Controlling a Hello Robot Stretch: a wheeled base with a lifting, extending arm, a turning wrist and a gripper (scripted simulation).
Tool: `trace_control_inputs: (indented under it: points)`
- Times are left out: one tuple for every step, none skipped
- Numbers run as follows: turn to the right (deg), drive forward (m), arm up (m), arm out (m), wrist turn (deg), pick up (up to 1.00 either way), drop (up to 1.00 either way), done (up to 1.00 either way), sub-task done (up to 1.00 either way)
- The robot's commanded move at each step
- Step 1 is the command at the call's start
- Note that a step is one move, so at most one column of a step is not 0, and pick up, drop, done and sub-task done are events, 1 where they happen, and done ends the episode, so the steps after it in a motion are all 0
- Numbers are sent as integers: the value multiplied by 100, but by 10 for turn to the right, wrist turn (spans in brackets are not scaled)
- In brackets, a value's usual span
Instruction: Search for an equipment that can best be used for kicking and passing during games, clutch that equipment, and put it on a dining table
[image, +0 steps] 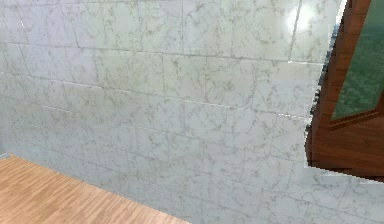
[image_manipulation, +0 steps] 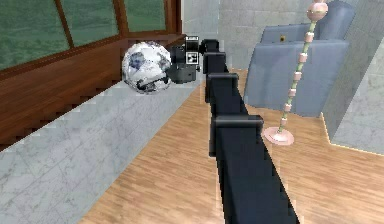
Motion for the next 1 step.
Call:
trace_control_inputs:
  points:
    - [0, 0, 0, 0, -450, 0, 0, 0, 0]
